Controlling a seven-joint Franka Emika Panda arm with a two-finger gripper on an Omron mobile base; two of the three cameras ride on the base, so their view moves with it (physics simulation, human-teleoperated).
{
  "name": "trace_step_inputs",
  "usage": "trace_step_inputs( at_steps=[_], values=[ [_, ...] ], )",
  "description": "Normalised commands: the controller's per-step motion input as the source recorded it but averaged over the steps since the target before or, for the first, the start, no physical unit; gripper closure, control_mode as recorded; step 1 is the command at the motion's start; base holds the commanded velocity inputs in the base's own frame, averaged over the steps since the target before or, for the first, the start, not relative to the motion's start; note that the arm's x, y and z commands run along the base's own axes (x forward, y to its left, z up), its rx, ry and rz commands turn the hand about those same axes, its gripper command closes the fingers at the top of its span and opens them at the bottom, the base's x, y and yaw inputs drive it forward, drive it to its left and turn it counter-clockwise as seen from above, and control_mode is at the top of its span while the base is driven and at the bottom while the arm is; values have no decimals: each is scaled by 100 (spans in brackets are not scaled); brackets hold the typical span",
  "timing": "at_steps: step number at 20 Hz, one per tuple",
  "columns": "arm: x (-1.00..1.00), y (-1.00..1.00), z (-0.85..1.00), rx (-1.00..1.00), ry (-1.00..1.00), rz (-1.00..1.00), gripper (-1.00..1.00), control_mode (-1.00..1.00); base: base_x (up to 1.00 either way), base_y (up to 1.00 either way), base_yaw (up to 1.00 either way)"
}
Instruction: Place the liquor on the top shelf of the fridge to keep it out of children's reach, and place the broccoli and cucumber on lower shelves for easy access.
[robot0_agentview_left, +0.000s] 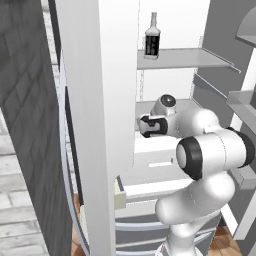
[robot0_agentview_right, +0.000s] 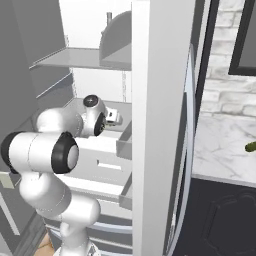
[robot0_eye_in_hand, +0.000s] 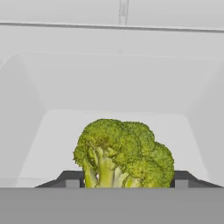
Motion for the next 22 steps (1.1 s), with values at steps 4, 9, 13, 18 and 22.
trace_step_inputs(
  at_steps=[4, 9, 13, 18, 22],
  values=[
    [53, 0, -10, 0, 0, 0, 100, -100, 0, 0, 0],
    [52, 0, -17, 0, 0, 0, 100, -100, 0, 0, 0],
    [50, 0, -27, 0, 0, 0, 100, -100, 0, 0, 0],
    [47, 0, -40, 0, 0, 0, 100, -100, 0, 0, 0],
    [42, 0, -51, 0, 0, 0, 100, -100, 0, 0, 0]
  ],
)
